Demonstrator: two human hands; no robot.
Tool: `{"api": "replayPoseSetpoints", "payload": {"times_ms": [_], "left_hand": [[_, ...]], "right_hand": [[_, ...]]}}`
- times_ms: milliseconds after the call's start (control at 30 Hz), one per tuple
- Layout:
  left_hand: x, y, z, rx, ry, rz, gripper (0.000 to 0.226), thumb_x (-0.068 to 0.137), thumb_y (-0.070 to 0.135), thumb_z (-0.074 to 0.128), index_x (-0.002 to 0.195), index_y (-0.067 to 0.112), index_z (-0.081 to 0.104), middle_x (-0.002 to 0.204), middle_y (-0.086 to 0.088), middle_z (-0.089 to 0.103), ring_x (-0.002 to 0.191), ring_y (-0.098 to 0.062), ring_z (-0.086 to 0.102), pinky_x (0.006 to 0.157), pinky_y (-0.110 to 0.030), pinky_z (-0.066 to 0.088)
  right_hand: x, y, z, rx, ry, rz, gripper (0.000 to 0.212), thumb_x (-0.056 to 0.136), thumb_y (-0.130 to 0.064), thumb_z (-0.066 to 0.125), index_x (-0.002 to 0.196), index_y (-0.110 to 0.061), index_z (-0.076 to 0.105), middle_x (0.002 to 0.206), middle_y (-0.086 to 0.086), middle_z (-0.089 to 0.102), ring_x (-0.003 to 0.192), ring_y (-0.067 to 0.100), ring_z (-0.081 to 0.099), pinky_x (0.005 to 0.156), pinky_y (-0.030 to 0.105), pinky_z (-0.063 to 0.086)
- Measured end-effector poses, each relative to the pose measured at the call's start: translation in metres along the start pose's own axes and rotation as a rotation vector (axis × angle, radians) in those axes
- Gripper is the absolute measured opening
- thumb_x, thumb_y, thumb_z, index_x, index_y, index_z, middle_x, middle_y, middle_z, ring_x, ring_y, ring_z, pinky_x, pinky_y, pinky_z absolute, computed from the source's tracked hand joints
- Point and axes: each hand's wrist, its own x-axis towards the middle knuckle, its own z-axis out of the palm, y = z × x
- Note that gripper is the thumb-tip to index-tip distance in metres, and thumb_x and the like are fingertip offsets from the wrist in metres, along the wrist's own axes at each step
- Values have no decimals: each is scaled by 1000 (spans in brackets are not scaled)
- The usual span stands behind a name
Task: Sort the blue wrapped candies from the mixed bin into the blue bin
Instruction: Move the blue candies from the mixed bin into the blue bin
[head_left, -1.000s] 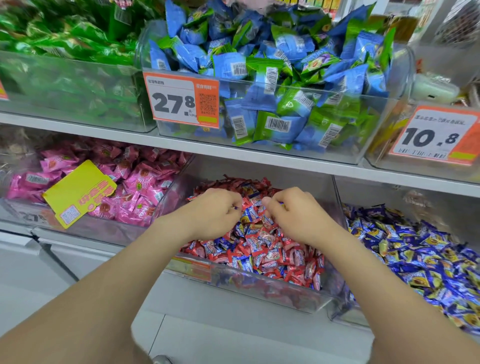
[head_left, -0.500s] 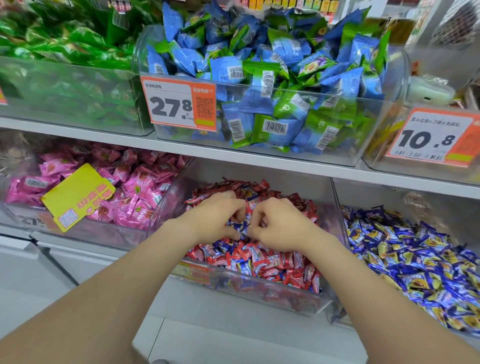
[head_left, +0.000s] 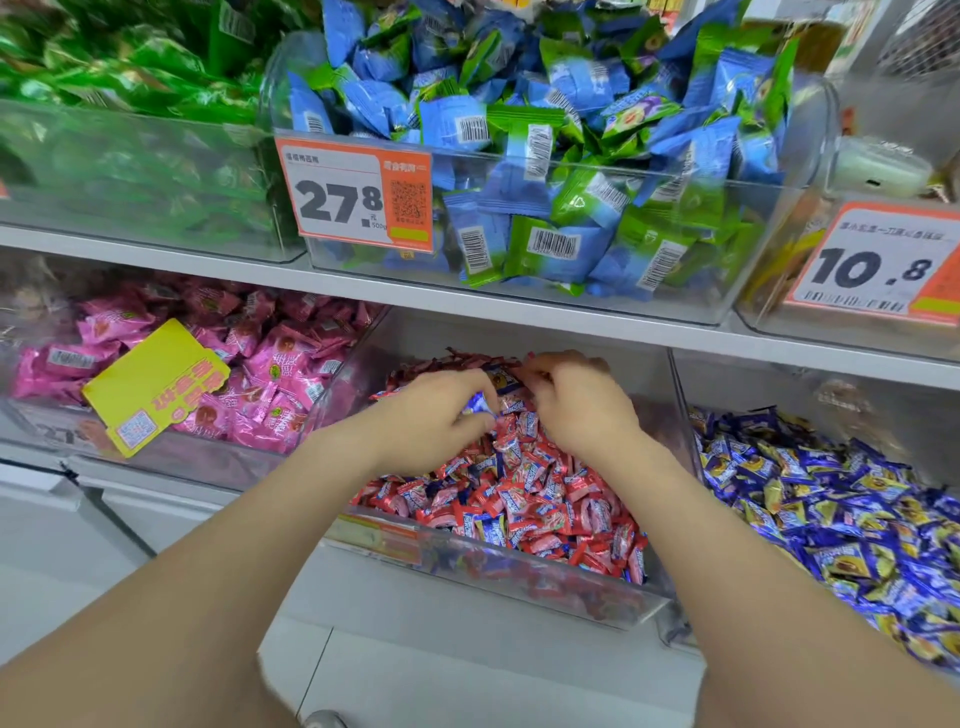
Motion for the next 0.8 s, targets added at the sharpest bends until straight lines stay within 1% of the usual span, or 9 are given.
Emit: {"api": "replayPoseSetpoints", "payload": {"times_ms": [100, 300, 400, 467, 533, 567, 633, 700, 800], "left_hand": [[-12, -1, -15, -241, 3, -173, 7, 104, 25, 52, 106, 24, 59, 65, 7, 57, 52, -12, 43, 52, -27, 39], [-21, -3, -27, -448, 12, -406, 17, 91, 22, 54, 78, 14, 61, 79, -4, 66, 64, -18, 63, 55, -33, 49], [-20, 2, -29, -411, 13, -461, 24, 84, 32, 53, 67, 16, 48, 67, -4, 44, 55, -22, 44, 47, -27, 39], [-21, 1, -28, -354, 38, -454, 44, 93, 46, 56, 68, 14, 41, 62, -5, 34, 52, -21, 34, 45, -24, 33], [-22, -4, -27, -202, 21, -395, 60, 99, 55, 60, 65, 7, 46, 50, 1, 36, 45, -18, 36, 45, -23, 33], [-24, -7, -27, -102, -21, -352, 57, 99, 55, 62, 66, 8, 58, 49, 7, 46, 44, -12, 42, 46, -22, 36], [-26, -11, -27, 54, -133, -277, 30, 99, 42, 67, 80, 19, 75, 70, 12, 67, 62, -1, 57, 62, -23, 50], [-27, -12, -26, 138, -205, -236, 12, 97, 23, 68, 89, 21, 77, 94, 13, 74, 88, -5, 66, 86, -34, 56], [-28, -14, -23, 223, -261, -253, 7, 89, 19, 77, 92, 25, 76, 103, 14, 68, 102, -14, 66, 86, -33, 56]], "right_hand": [[10, -9, 1, 0, 66, 6, 18, 101, -35, 57, 111, -34, 73, 113, 7, 71, 102, 36, 67, 82, 39, 57], [25, -24, 14, -124, 37, 99, 46, 87, -63, 69, 102, -20, 73, 102, 9, 69, 95, 35, 69, 79, 38, 58], [30, -27, 15, -69, -44, 167, 44, 80, -58, 74, 97, -18, 73, 99, 5, 69, 92, 32, 70, 76, 36, 58], [31, -28, 10, 23, -66, 174, 38, 76, -53, 70, 83, -15, 71, 87, 3, 69, 84, 29, 70, 73, 34, 59], [26, -31, 3, 107, -46, 191, 43, 77, -55, 60, 74, -12, 66, 77, 5, 67, 75, 28, 67, 70, 33, 57], [22, -32, -1, 150, -39, 200, 47, 80, -57, 54, 75, -12, 65, 77, 6, 67, 74, 29, 66, 71, 34, 56], [16, -32, -6, 175, -41, 199, 48, 90, -55, 46, 78, -11, 63, 80, 10, 65, 75, 31, 62, 73, 36, 55], [10, -32, -11, 113, -50, 119, 50, 100, -50, 41, 76, -10, 59, 75, 12, 61, 71, 32, 61, 71, 38, 55], [2, -30, -13, 37, -106, -36, 55, 108, -56, 36, 77, -13, 49, 70, 6, 56, 72, 33, 59, 69, 38, 49]]}}
